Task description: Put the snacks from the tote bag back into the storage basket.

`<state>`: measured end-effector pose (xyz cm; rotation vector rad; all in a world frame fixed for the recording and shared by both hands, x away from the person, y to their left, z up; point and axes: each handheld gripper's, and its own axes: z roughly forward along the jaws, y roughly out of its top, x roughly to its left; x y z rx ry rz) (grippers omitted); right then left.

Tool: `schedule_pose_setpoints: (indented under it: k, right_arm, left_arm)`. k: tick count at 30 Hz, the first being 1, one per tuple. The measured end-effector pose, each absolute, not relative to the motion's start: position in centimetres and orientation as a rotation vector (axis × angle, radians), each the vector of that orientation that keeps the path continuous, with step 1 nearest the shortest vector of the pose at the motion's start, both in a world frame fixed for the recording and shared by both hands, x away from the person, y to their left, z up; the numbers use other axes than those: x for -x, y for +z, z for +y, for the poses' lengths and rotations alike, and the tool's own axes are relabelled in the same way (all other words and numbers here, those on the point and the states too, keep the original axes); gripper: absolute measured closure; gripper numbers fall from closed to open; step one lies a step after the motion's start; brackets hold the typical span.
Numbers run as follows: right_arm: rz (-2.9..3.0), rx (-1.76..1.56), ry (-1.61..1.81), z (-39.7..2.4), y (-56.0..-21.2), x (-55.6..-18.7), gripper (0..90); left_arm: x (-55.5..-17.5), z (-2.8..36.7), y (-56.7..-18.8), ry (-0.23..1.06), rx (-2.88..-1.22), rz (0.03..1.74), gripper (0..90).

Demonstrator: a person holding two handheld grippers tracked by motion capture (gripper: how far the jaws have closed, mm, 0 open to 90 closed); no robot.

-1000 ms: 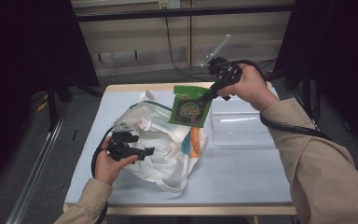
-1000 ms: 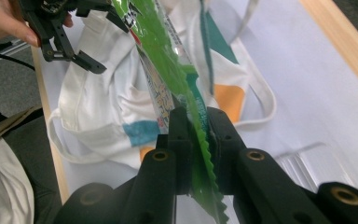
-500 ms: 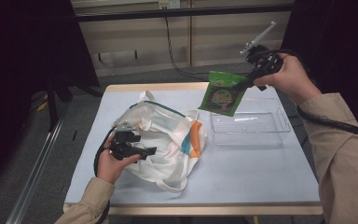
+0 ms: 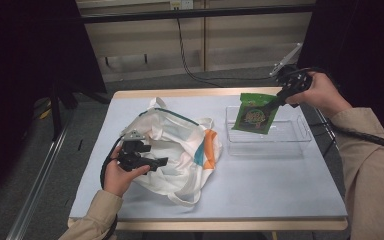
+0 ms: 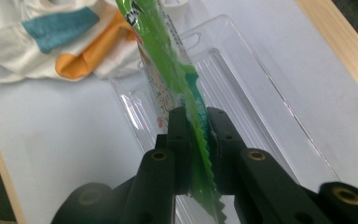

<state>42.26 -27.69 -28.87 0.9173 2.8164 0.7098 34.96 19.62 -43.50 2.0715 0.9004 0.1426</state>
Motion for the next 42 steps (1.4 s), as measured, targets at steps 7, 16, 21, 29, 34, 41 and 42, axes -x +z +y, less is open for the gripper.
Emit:
schedule_pose_setpoints:
  k: [7, 16, 21, 29, 34, 41, 42]
  right_arm:
    - [2.86, -0.846, 0.678, -27.2, -31.5, -42.7, 80.3]
    - [2.945, -0.728, 0.627, -25.6, -34.7, -42.8, 79.2]
    - [2.927, -0.73, 0.659, -25.7, -35.4, -42.5, 78.8]
    - [2.909, -0.708, 0.679, -26.1, -35.6, -41.3, 55.9]
    - [2.857, -0.766, 0.713, -26.3, -35.1, -40.9, 38.7]
    - [2.788, -0.861, 0.76, -27.6, -33.8, -39.5, 25.2]
    - [2.776, -0.866, 0.752, -27.8, -33.6, -39.1, 23.6]
  left_arm:
    - [-35.0, 19.9, -43.8, 0.135, -2.081, 0.903, 9.5]
    - [-35.2, 19.5, -44.1, 0.133, -2.087, 0.904, 9.5]
    - [-35.3, 19.6, -44.3, 0.128, -2.09, 0.911, 9.5]
    - [-35.3, 19.5, -44.3, 0.126, -2.086, 0.91, 9.5]
    - [-35.4, 19.5, -44.3, 0.121, -2.081, 0.908, 9.5]
    - [-35.4, 20.0, -44.1, 0.126, -2.071, 0.909, 9.5]
    - [-35.4, 20.0, -44.1, 0.126, -2.073, 0.912, 9.5]
